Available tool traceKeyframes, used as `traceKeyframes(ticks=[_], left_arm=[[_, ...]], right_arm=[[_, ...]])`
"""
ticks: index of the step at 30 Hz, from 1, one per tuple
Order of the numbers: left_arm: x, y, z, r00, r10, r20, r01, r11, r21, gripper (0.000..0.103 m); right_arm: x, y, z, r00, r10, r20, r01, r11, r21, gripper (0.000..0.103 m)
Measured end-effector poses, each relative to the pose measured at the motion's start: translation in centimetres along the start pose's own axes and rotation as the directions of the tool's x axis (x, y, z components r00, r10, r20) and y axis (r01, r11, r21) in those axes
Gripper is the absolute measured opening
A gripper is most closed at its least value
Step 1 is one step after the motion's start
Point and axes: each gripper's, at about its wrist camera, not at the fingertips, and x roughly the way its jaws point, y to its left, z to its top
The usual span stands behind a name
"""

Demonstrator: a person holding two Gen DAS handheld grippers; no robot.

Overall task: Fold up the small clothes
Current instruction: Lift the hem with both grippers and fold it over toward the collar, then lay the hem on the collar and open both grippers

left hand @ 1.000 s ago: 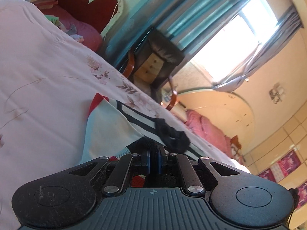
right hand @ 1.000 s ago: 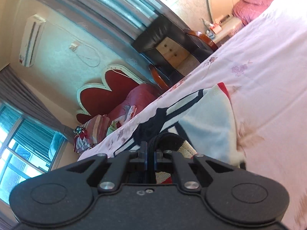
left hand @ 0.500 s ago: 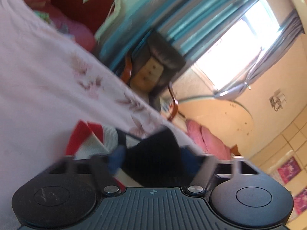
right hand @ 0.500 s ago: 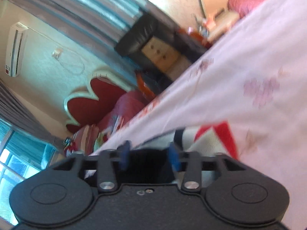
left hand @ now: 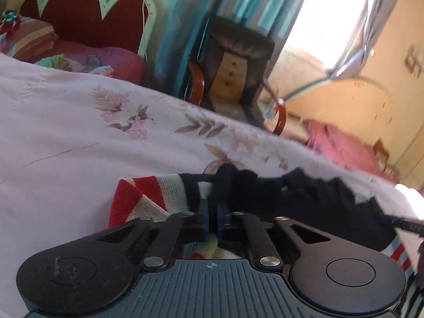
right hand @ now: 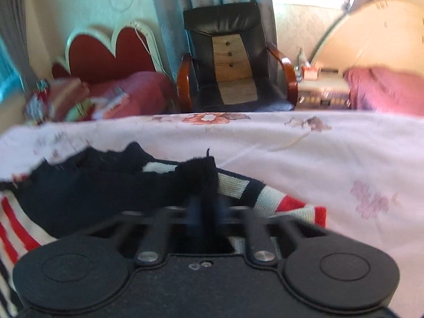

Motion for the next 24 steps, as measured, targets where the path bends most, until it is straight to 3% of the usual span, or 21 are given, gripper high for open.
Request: traceKeyframes(ticks=[4,5,7,9,10,13,16,17,18,20,22,24], left_arm=[[-2.5,-1.2,-1.0,0.983,-0.020,0.180,0.004,0.996,0.089,0.005],[-2.5,-1.6,-1.0,0.982,-0.008,0.190,-0.013,0.994,0.110,0.005],[-1.6,-2.1,-0.6,0.986,0.029,0.163,-0.049,0.991,0.123,0.005],[0.4,-2.2,-0.6,0.994,0.095,0.046,-0.100,0.986,0.134,0.005],[0.8,-2.3,-0.6,0.993,0.110,0.029,-0.113,0.984,0.138,0.005],[1.1,-3.2,-0.4,0.990,0.140,0.016,-0.141,0.971,0.194,0.006],[0.2,-2.5,-0.1,0.994,0.105,0.013,-0.106,0.983,0.147,0.010],[-0.6,-2.4,0.1,0.994,0.104,0.021,-0.105,0.988,0.110,0.017],[-1.7,-2.5,0.1,0.993,0.109,0.055,-0.113,0.990,0.081,0.037],[-3.3,-3.6,-0.2,0.988,0.083,0.132,-0.093,0.993,0.068,0.065],[-3.5,-5.4,-0.5,0.990,0.036,0.135,-0.045,0.997,0.063,0.065],[-2.4,-8.0,-1.0,0.996,-0.010,0.087,-0.002,0.992,0.126,0.065]], right_arm=[[-1.9,0.1,-0.3,0.989,-0.064,0.136,0.064,0.998,0.004,0.005],[-1.9,0.0,-0.3,0.984,-0.069,0.161,0.070,0.998,0.001,0.005],[-0.6,-0.1,0.1,0.984,-0.090,0.156,0.092,0.996,-0.007,0.005],[1.2,-0.3,0.0,0.987,-0.119,0.104,0.120,0.993,-0.001,0.006],[2.3,-0.6,-0.1,0.991,-0.116,0.059,0.115,0.993,0.019,0.006],[2.3,-0.5,-0.1,0.991,-0.119,0.060,0.118,0.993,0.017,0.007],[1.5,-0.8,-0.2,0.994,-0.089,0.067,0.086,0.995,0.047,0.021],[0.6,-0.7,-0.3,0.993,-0.078,0.090,0.073,0.996,0.060,0.035],[-0.5,-0.4,-0.5,0.989,-0.086,0.123,0.079,0.995,0.060,0.051],[-2.4,0.8,-1.0,0.978,-0.081,0.193,0.080,0.997,0.015,0.056],[-2.8,2.7,-1.1,0.982,-0.023,0.187,0.032,0.998,-0.046,0.053],[-2.1,5.2,-1.1,0.988,0.019,0.150,-0.002,0.994,-0.110,0.046]])
